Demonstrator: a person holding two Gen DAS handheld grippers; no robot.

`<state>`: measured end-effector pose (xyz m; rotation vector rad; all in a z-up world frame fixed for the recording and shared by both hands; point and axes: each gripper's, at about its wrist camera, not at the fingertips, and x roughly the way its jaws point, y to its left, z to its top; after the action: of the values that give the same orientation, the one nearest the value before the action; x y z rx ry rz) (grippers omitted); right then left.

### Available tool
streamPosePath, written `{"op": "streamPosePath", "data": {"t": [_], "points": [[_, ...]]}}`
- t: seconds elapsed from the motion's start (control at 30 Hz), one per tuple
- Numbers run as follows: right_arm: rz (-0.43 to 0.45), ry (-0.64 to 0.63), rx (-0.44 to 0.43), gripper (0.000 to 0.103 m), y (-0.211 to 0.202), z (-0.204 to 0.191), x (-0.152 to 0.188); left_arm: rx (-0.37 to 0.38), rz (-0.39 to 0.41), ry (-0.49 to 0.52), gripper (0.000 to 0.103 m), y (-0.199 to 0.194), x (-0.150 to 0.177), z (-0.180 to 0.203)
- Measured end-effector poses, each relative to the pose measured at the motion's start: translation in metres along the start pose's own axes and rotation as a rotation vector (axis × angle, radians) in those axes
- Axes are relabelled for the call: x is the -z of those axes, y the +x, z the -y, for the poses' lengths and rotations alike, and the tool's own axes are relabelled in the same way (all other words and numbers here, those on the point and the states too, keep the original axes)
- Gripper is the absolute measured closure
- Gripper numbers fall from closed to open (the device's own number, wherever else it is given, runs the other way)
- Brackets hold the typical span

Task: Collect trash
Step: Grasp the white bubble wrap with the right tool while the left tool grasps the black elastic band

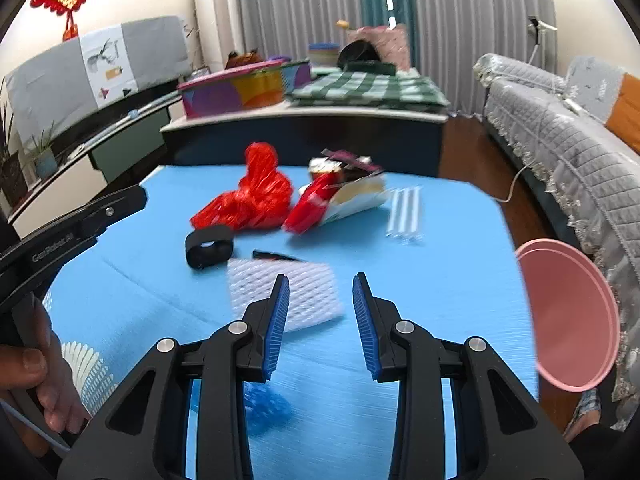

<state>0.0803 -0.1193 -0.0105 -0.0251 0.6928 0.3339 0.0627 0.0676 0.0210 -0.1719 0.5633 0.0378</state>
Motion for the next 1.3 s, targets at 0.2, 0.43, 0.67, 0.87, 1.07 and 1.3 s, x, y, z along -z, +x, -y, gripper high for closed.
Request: {"op": "streamPosePath", "data": {"t": [0.2, 0.43, 0.67, 0.87, 1.07, 1.3], "points": [[-0.063, 0.050, -0.017, 0.049, 0.030, 0.000, 0.004, -0.016, -0.040, -0.031, 0.077, 0.025, 0.006, -0.007], [-0.153, 0.129, -0.040, 0.045, 0.065, 0.013, 0.012, -0.044, -0.120, -0.072, 0.065, 0.057, 0.020, -0.016], [-0.180, 0.131, -0.054, 0.046, 0.080, 0.013, 0.015, -0.062, -0.176, -0.119, 0.060, 0.078, 0.028, -0.027], [-0.174, 0.120, -0.064, 0.053, 0.082, 0.011, 0.013, -0.046, -0.188, -0.115, 0.060, 0.084, 0.028, -0.024], [-0.167, 0.088, -0.078, 0.073, 0.083, 0.004, 0.011, -0.037, -0.204, -0.119, 0.064, 0.088, 0.028, -0.025], [-0.145, 0.034, -0.039, 0.098, 0.076, -0.001, 0.009, -0.039, -0.205, -0.127, 0.087, 0.087, 0.025, -0.029]]}}
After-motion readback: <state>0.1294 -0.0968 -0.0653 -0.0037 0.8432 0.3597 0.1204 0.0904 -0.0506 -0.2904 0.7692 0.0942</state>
